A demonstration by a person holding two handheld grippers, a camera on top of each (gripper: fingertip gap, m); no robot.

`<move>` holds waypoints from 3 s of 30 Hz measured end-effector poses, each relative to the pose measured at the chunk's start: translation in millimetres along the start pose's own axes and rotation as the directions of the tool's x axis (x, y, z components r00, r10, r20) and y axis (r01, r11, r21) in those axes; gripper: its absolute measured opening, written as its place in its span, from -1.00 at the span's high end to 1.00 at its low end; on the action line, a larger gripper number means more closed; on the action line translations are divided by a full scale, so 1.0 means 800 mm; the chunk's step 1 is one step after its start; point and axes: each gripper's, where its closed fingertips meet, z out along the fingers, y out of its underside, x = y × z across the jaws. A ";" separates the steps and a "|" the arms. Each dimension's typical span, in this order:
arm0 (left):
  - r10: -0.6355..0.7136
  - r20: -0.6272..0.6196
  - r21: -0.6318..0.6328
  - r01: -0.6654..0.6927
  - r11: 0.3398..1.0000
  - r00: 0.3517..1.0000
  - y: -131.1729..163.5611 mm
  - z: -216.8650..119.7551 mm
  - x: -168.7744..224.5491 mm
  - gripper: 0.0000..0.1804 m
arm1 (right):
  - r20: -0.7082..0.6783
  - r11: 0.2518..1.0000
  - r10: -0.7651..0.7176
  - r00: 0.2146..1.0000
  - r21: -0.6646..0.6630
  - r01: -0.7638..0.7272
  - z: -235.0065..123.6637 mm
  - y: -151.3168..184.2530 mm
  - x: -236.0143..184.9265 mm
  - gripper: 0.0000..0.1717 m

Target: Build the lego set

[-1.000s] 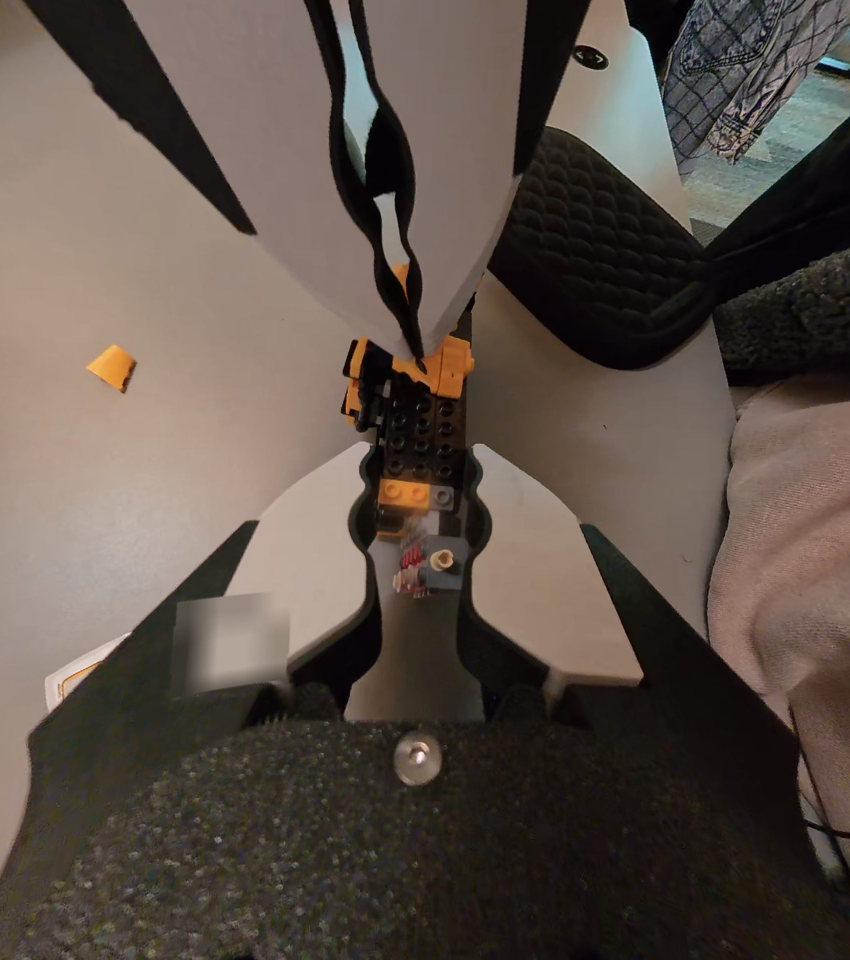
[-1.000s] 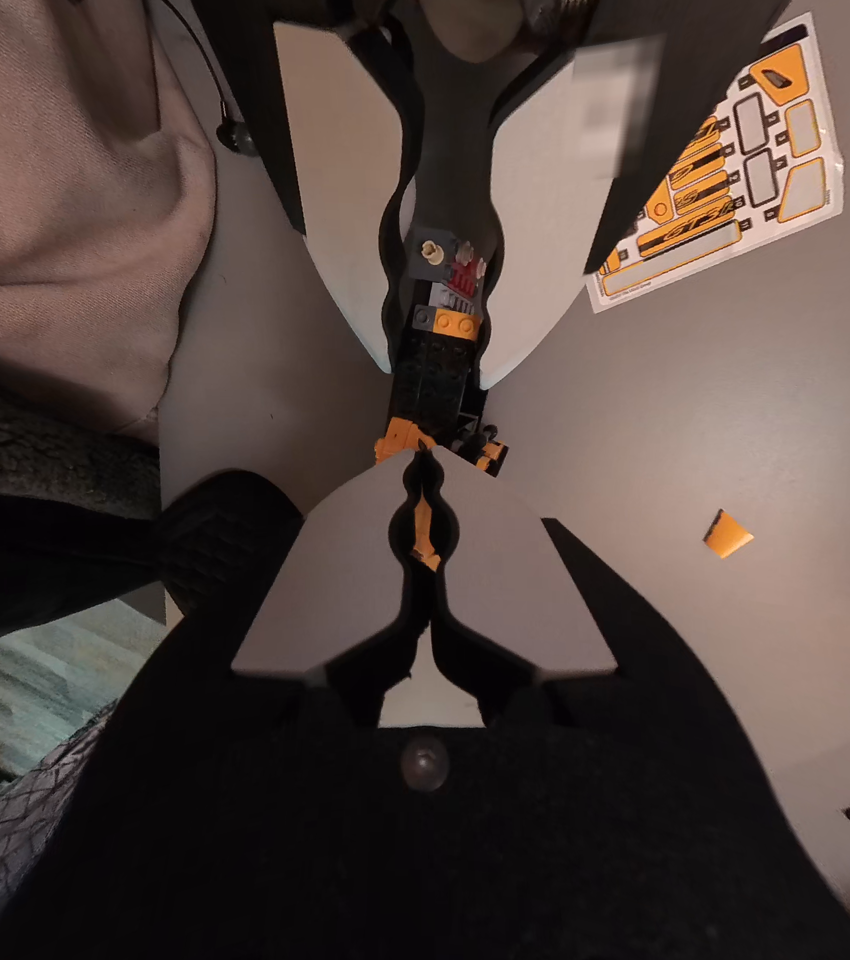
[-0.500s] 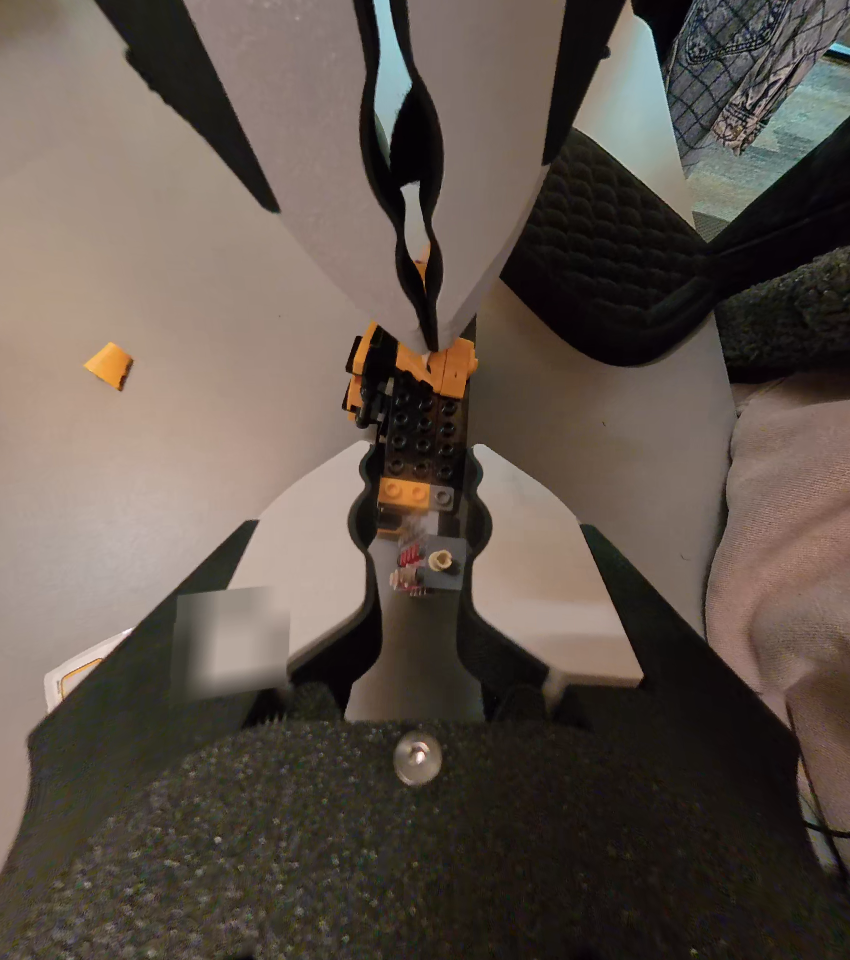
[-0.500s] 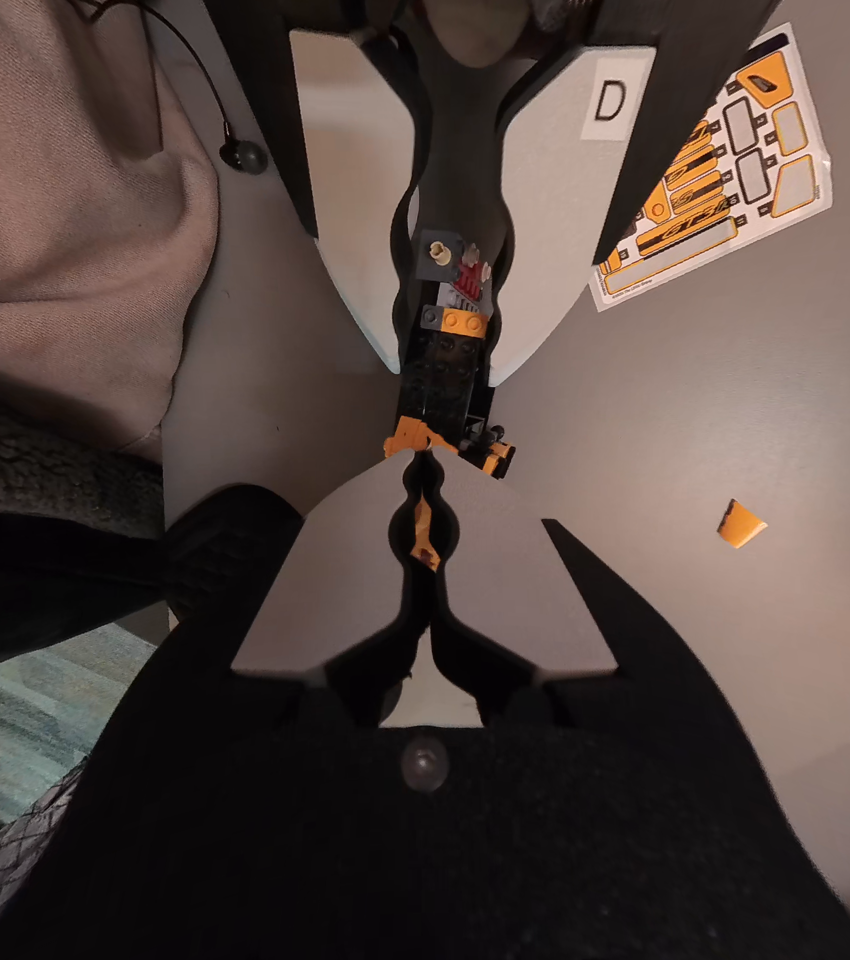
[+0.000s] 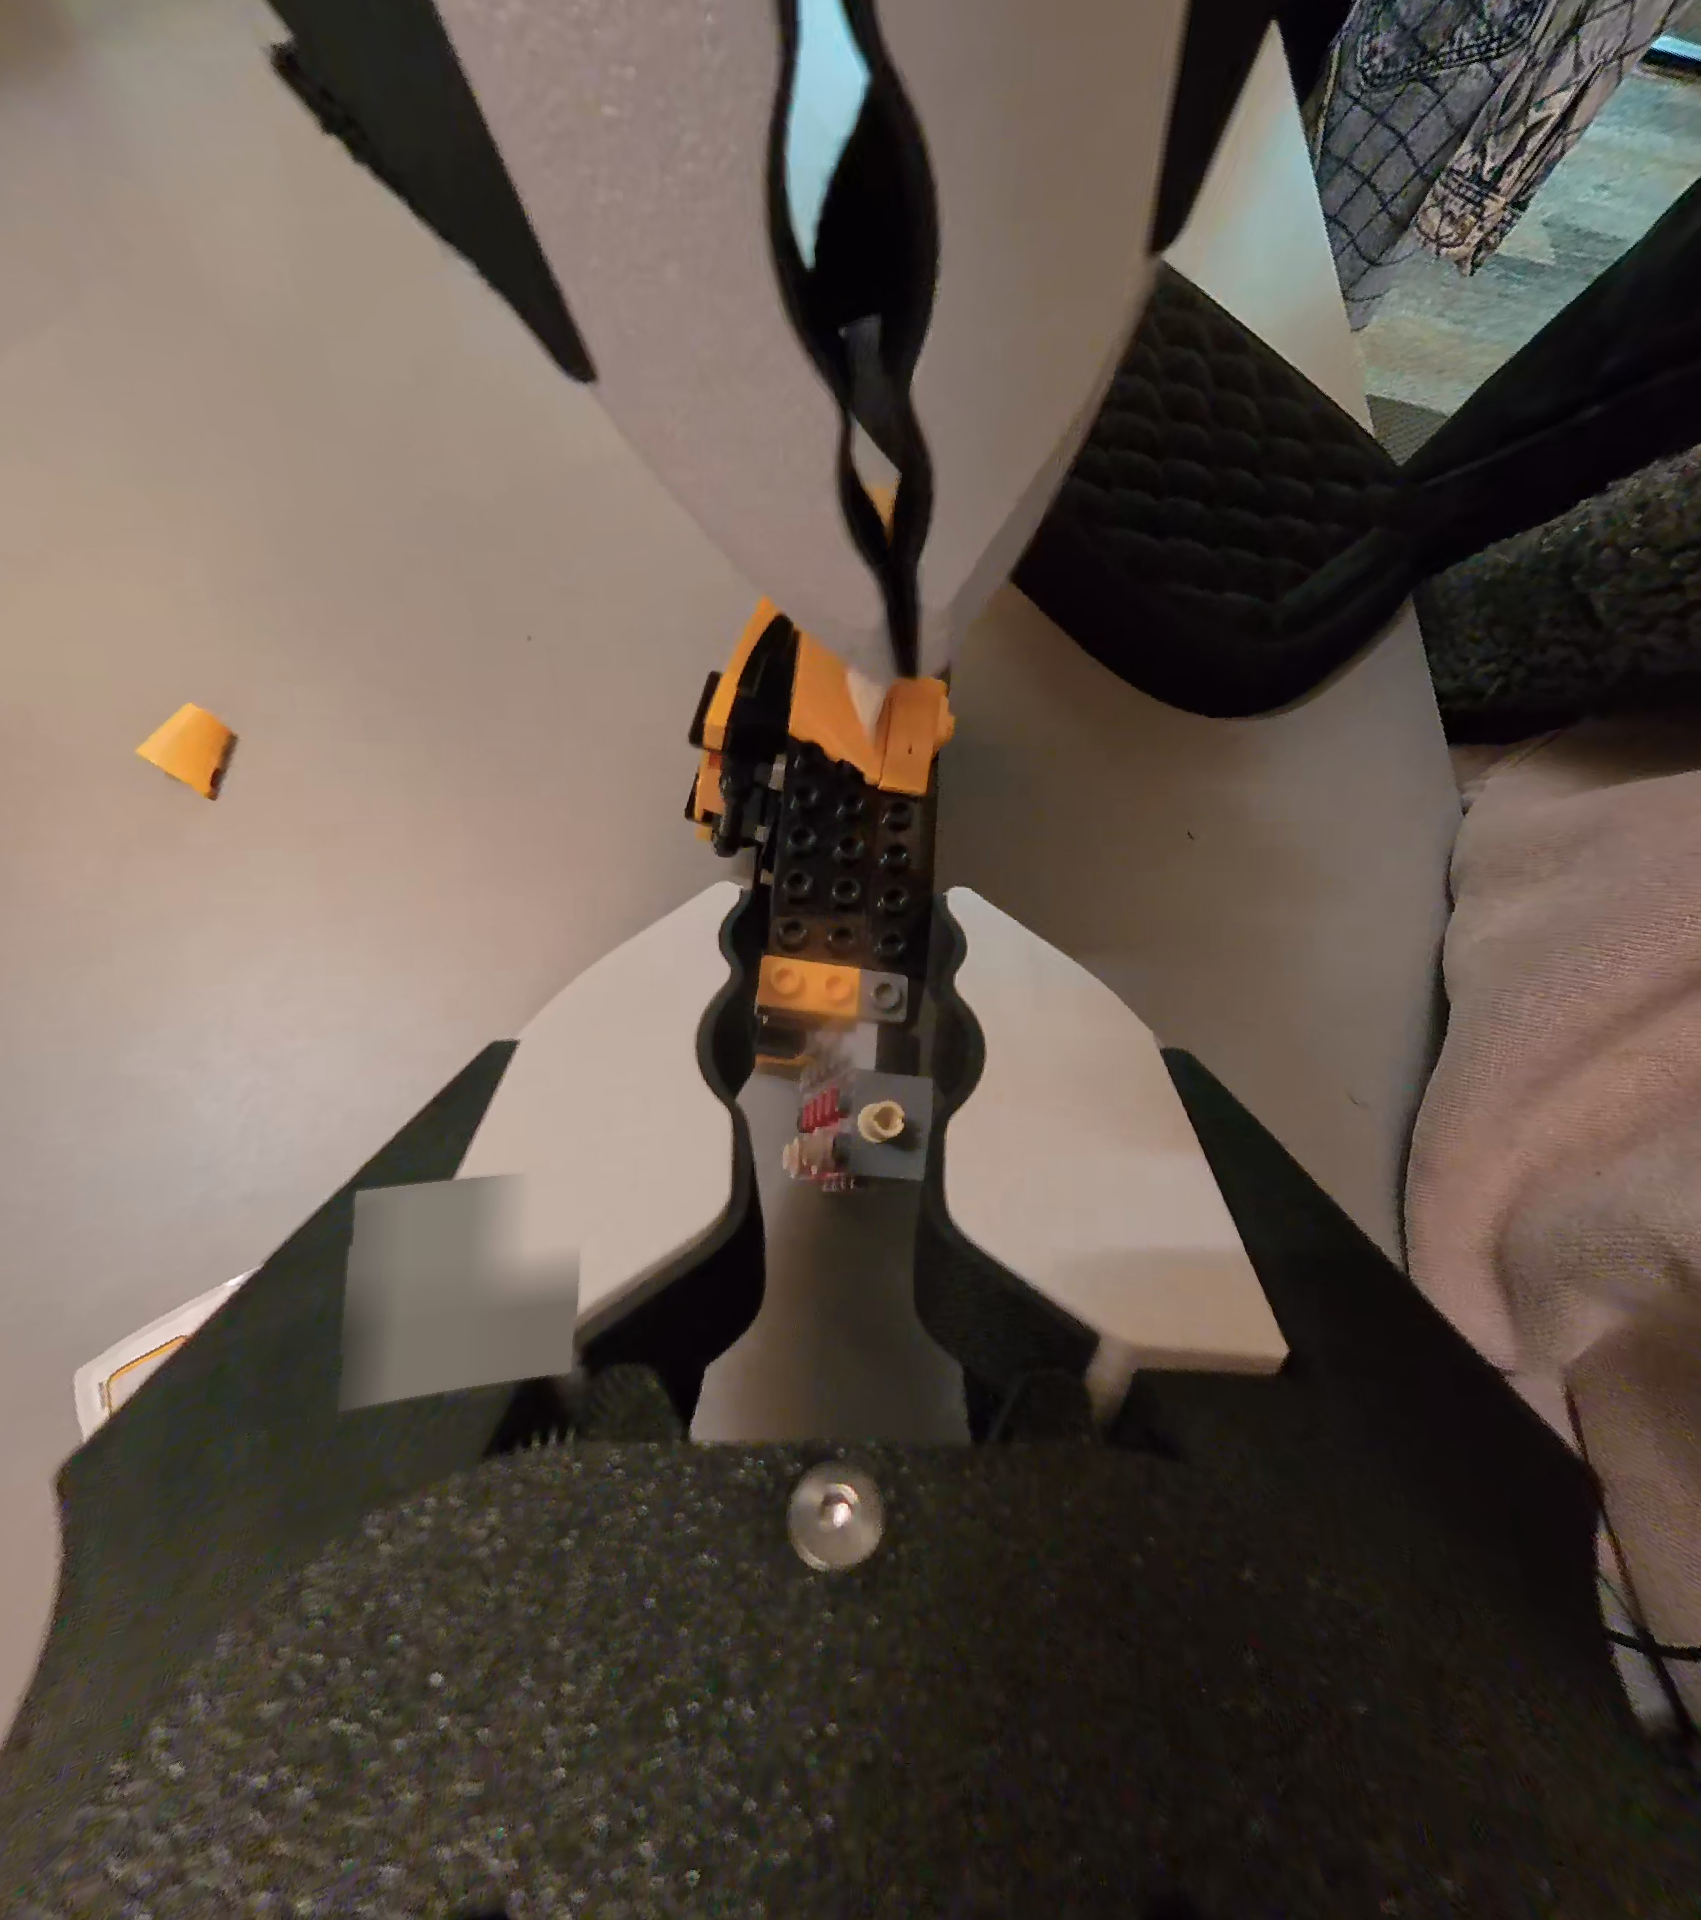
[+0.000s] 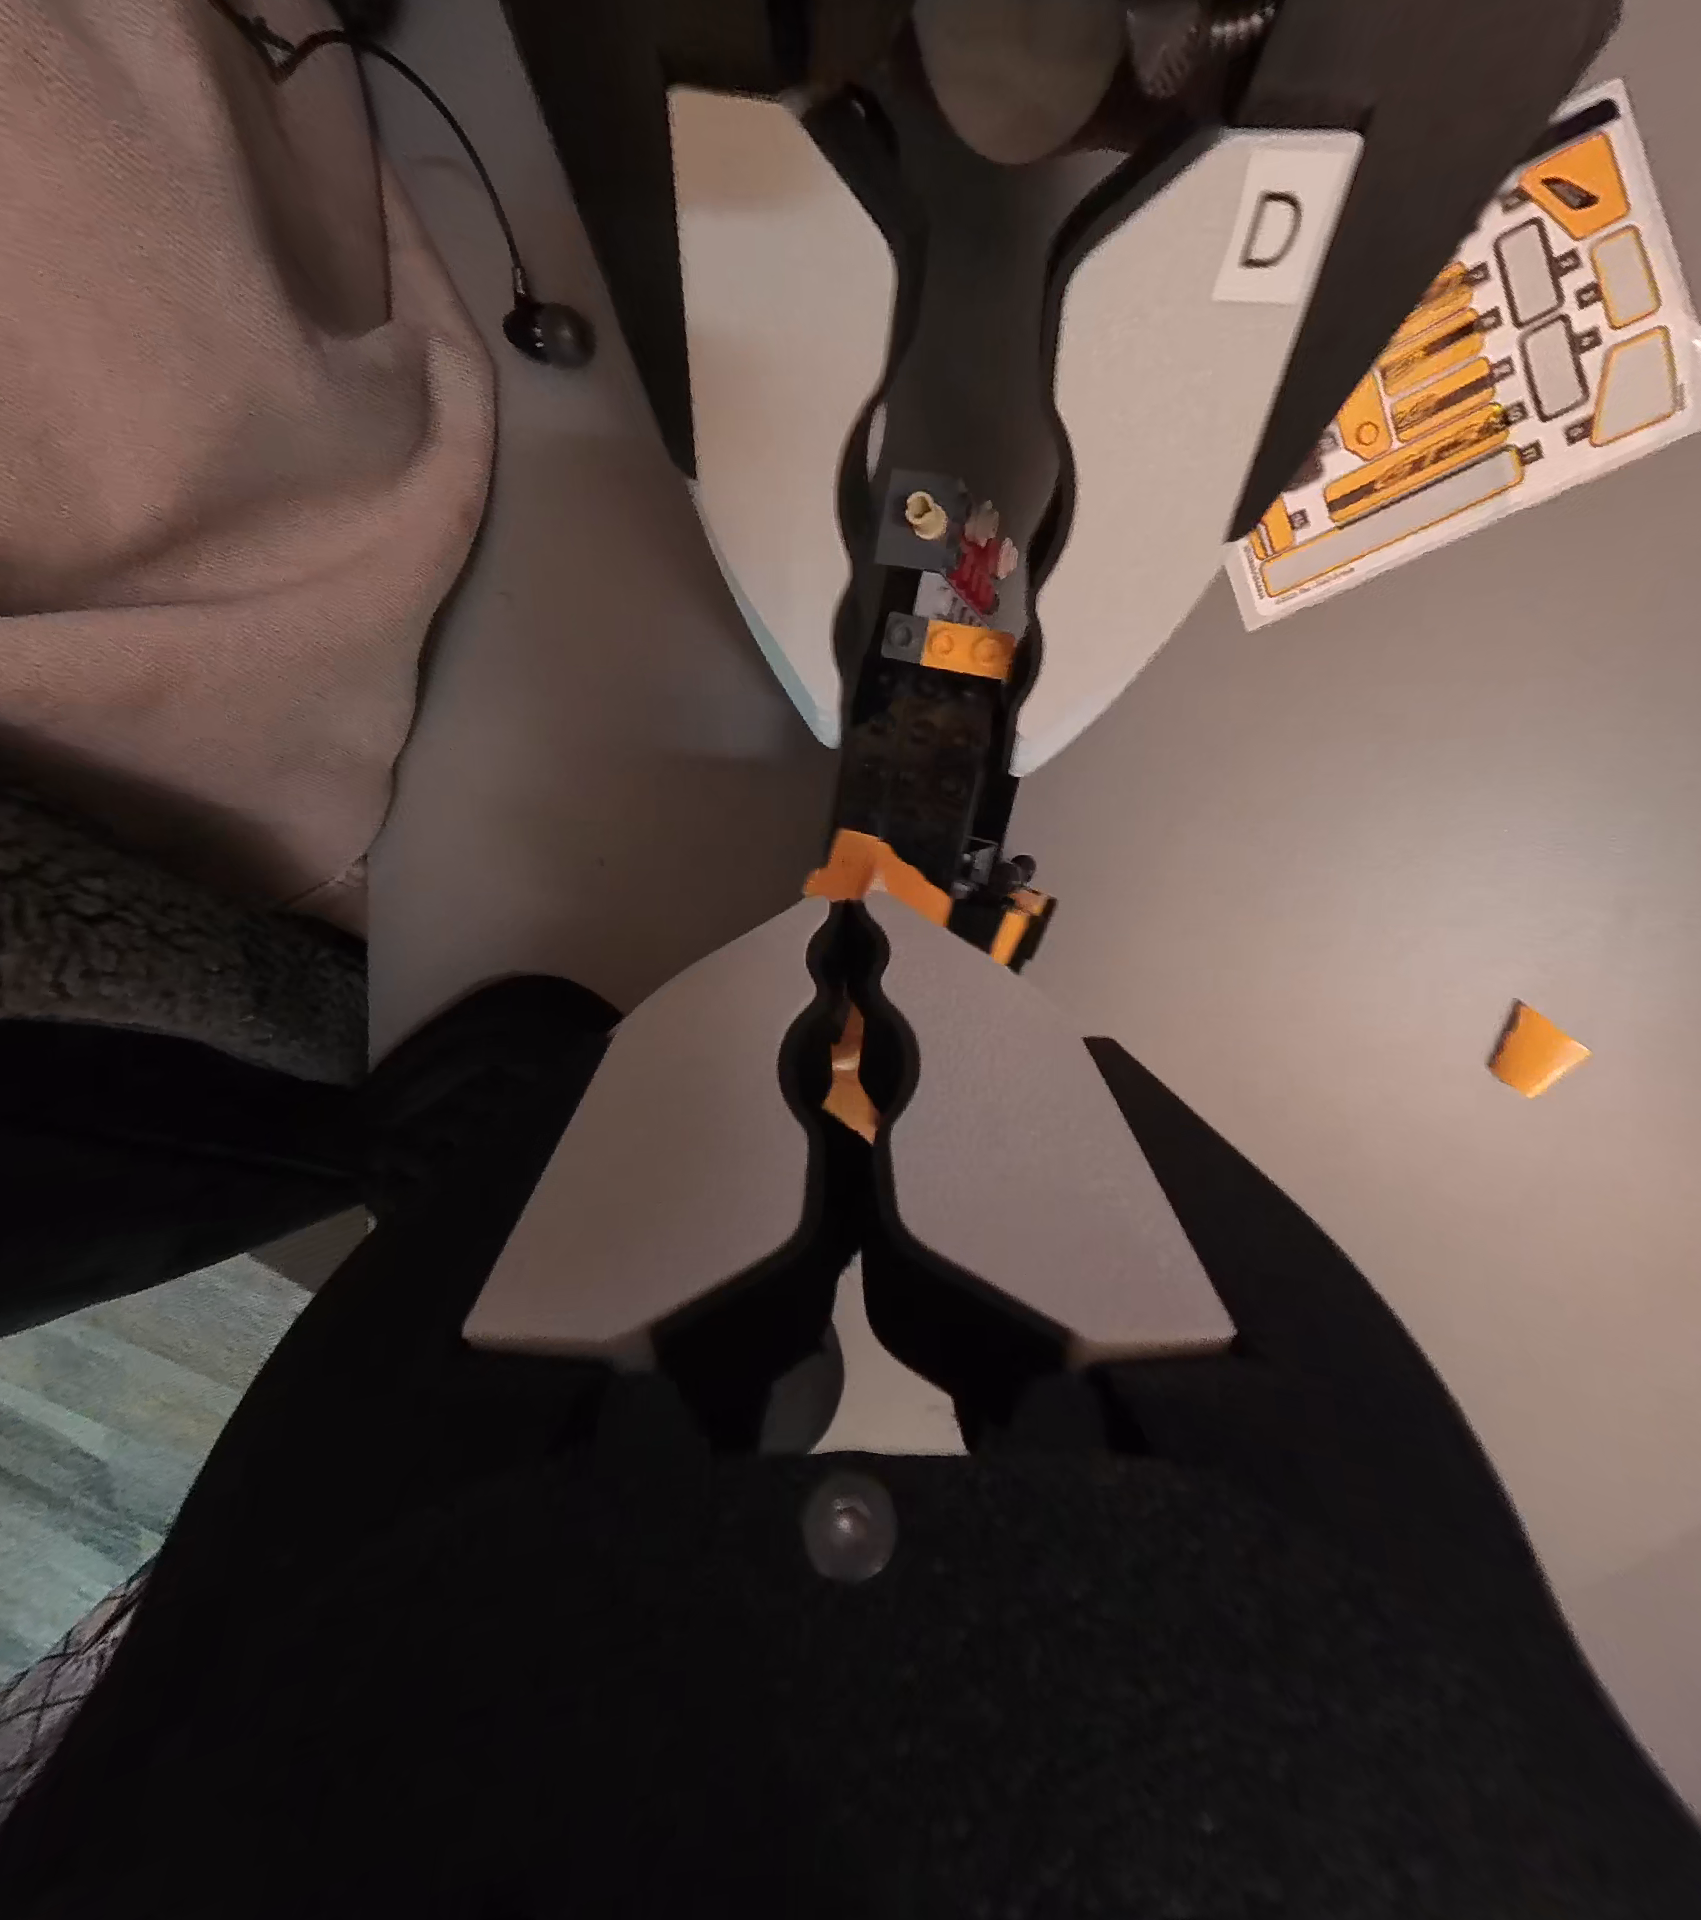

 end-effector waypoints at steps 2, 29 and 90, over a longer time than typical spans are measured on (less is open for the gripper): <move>-0.008 0.008 -0.003 0.008 1.000 1.000 0.001 -0.002 -0.004 0.66 | 0.009 1.000 -0.005 1.000 0.027 0.005 -0.005 -0.008 -0.006 1.00; 0.009 -0.010 -0.003 -0.009 1.000 1.000 0.001 -0.003 0.001 0.66 | 0.001 1.000 -0.022 1.000 -0.011 0.022 0.006 -0.001 0.021 1.00; 0.025 -0.019 -0.025 -0.026 0.999 0.999 0.000 -0.003 0.001 0.66 | 0.138 1.000 -0.015 0.990 0.003 0.014 0.002 -0.004 -0.030 1.00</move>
